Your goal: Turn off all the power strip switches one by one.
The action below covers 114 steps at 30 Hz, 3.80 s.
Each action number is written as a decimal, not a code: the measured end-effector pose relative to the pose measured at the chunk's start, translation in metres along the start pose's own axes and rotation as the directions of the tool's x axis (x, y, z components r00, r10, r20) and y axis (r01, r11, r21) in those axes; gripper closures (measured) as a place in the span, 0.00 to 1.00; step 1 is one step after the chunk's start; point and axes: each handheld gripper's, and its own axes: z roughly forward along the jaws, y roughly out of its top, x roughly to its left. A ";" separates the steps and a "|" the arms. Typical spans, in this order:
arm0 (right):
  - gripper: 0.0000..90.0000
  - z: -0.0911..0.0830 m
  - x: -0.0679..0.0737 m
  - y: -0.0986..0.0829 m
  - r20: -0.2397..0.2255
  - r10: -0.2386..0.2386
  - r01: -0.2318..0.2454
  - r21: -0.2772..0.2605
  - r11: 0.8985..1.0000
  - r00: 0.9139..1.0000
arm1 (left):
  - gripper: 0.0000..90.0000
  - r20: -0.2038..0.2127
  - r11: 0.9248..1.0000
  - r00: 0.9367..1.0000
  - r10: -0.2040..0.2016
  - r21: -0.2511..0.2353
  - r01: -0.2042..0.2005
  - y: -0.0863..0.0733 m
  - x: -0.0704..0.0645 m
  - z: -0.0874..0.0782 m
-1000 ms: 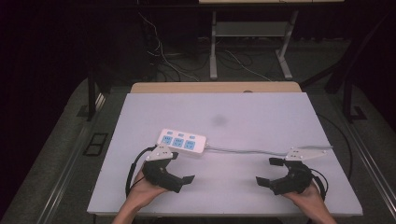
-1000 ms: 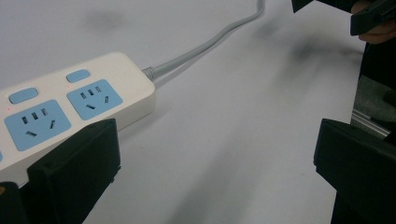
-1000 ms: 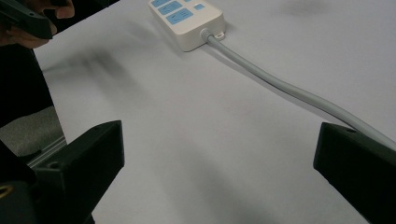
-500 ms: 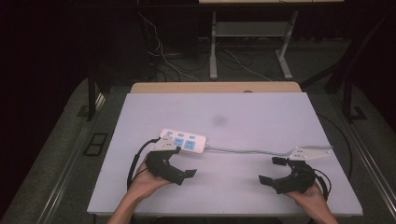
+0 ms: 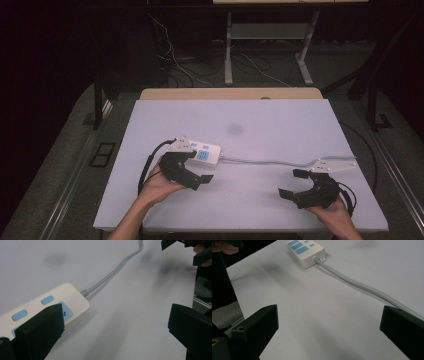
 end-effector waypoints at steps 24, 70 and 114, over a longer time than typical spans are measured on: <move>0.02 0.000 0.001 0.001 -0.008 -0.005 0.005 0.003 1.000 1.000 | 0.01 0.006 0.994 0.998 0.056 0.098 -0.057 0.034 0.018 0.009; 0.02 0.001 -0.001 0.000 0.006 -0.010 0.010 0.014 1.000 1.000 | 0.70 0.028 0.987 1.000 -0.007 0.158 0.003 0.061 0.076 0.032; 0.02 0.004 0.002 -0.001 0.004 -0.035 0.035 0.044 0.998 0.999 | 0.99 -0.022 0.951 0.999 -0.032 0.306 0.037 0.040 0.102 0.077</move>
